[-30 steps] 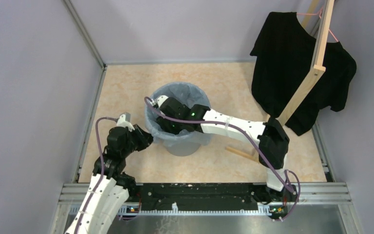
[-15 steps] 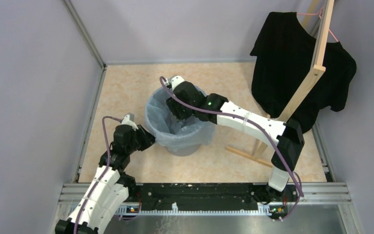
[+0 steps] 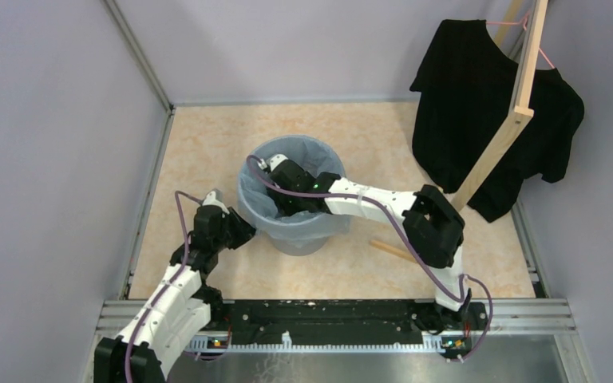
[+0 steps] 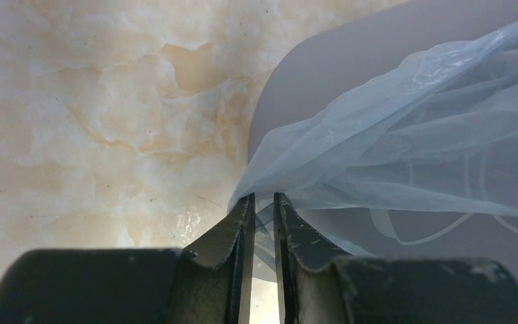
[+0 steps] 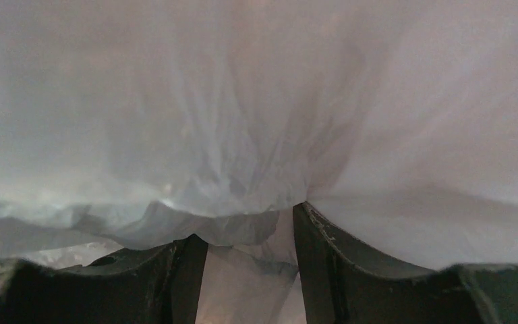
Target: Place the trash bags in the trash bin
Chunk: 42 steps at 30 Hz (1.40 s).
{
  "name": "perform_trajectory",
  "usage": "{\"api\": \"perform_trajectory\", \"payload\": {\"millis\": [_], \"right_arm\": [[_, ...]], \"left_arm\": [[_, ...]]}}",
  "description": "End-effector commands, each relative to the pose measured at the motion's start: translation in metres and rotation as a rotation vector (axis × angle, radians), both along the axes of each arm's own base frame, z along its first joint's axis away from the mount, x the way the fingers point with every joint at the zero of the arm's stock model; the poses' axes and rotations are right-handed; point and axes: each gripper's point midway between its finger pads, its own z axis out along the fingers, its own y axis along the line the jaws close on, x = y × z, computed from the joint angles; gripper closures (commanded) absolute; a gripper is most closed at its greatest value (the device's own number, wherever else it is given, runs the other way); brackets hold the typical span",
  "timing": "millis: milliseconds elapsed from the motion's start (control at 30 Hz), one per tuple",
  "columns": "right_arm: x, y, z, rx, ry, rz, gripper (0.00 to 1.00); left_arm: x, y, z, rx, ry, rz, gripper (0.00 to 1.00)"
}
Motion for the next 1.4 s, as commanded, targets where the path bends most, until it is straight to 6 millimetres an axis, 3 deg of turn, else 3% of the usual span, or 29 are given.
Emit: {"api": "perform_trajectory", "payload": {"millis": [0,300,433,700,867,1167,1267,1367], "right_arm": [[0.008,0.029,-0.003,0.104,-0.016,0.008,0.52],[0.011,0.043,-0.036,0.116,0.012,0.011,0.51],[0.011,0.043,-0.027,0.098,0.017,0.009,0.51],[0.01,0.03,0.078,0.178,-0.057,-0.011,0.39],[0.005,0.01,0.128,0.19,-0.102,-0.024,0.25],[-0.012,-0.025,0.227,0.309,-0.229,0.006,0.15],[-0.026,-0.039,0.25,0.356,-0.253,0.039,0.11],[-0.046,-0.054,0.259,0.376,-0.262,0.085,0.03]], "left_arm": [[0.007,0.0,0.001,0.004,-0.039,0.007,0.78],[0.007,0.005,0.003,0.03,-0.059,0.01,0.77],[0.006,0.006,0.005,0.035,-0.065,0.011,0.77],[0.006,0.007,0.021,0.022,-0.086,0.028,0.72],[0.005,0.009,0.024,0.028,-0.093,0.035,0.67],[0.003,0.01,0.038,0.021,-0.108,0.049,0.6],[0.003,0.011,0.042,0.021,-0.106,0.052,0.55],[0.003,0.011,0.045,0.023,-0.099,0.053,0.49]]}}
